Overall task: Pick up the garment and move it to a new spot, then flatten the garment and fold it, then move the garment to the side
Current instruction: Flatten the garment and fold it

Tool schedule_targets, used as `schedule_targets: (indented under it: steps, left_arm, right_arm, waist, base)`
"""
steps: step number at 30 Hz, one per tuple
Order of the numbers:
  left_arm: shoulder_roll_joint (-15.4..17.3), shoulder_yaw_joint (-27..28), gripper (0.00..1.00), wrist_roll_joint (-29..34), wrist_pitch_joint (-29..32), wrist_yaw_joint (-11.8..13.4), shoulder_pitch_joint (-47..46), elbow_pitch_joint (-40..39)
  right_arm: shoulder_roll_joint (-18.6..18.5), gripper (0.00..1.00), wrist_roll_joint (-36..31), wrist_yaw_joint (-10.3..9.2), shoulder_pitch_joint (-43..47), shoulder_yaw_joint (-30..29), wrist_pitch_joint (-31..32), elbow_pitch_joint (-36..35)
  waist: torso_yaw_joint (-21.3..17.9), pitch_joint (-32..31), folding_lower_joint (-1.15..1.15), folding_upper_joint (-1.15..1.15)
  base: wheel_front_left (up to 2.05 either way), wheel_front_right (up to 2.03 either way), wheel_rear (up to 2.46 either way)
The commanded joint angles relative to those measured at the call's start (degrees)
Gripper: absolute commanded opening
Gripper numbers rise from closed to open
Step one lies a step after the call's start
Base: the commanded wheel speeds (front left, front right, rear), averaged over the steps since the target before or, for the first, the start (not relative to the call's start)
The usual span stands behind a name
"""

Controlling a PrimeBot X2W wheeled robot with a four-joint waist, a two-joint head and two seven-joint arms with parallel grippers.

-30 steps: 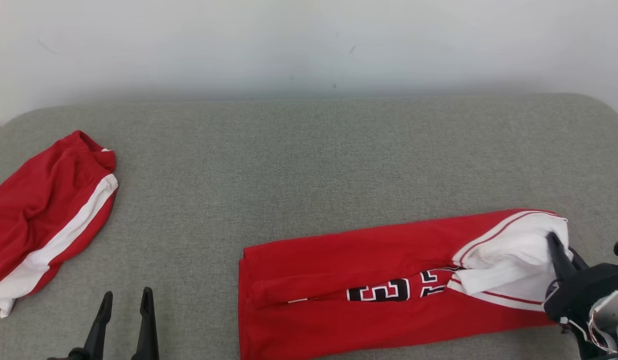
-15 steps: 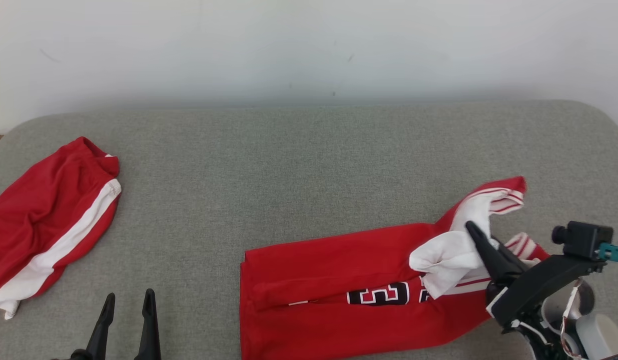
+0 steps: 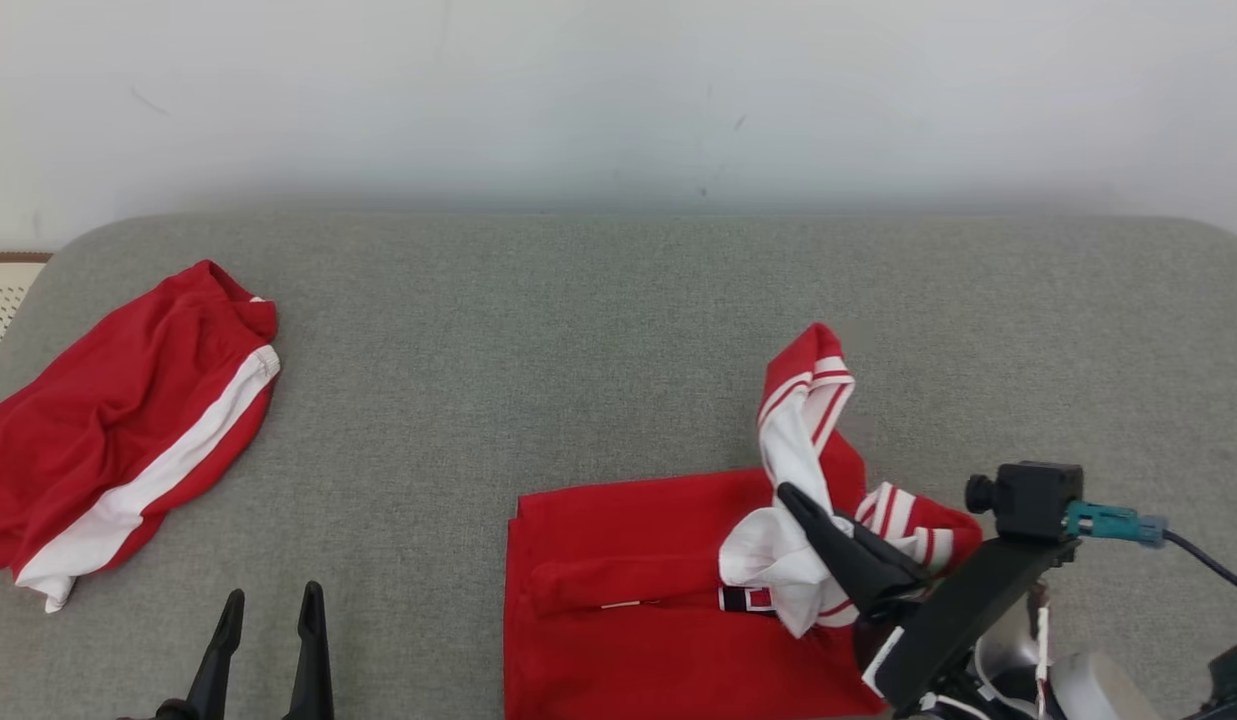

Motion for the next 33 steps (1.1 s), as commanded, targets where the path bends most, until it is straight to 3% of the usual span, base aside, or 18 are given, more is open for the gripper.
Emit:
schedule_targets:
  steps: [1, 9, 30, 31, 32, 33]
  left_arm:
    - [0.0, -0.1, 1.00, -0.2, -0.2, 0.1, -0.1, 0.2]
    - [0.0, -1.4, 1.00, -0.4, -0.2, -0.2, -1.1, 1.0]
    - [-0.1, -4.9, 1.00, -1.7, -0.2, -0.2, -2.4, 3.8]
    - [-0.1, -4.9, 1.00, -1.6, -0.2, -0.2, -2.4, 3.9]
    - [-0.1, -4.9, 1.00, -1.6, -0.2, -0.2, -2.3, 3.9]
    - [-0.1, -4.9, 1.00, -1.6, -0.2, -0.2, -2.3, 3.9]
  right_arm:
    - [0.2, 0.00, 0.4, 0.00, -0.3, 0.5, 0.1, -0.3]
    - [2.5, 0.00, -2.4, 0.00, -3.0, 5.4, -1.6, 3.8]
    - [7.3, 0.00, -6.9, 0.00, -10.4, 13.4, -9.7, 23.0]
    - [7.4, 0.05, -6.9, 0.00, -10.6, 13.6, -10.0, 23.7]
    - [7.5, 0.36, -6.8, 0.00, -10.8, 13.9, -10.3, 24.1]
    - [7.5, 0.36, -6.8, 0.00, -10.8, 13.9, -10.3, 24.1]
  waist:
    - [0.2, 0.1, 0.00, 0.00]
    - [1.9, 0.7, 0.00, 0.00]
    - [7.2, 0.6, 0.00, 0.00]
    - [7.3, 0.5, 0.00, 0.00]
    - [7.4, 0.4, 0.00, 0.00]
    - [7.4, 0.4, 0.00, 0.00]
  base:
    - [0.00, 0.00, 0.00]
    - [0.00, 0.00, 0.00]
    - [0.00, 0.00, 0.00]
    - [0.00, 0.00, 0.00]
    - [0.00, 0.00, 0.00]
    - [0.00, 0.00, 0.00]
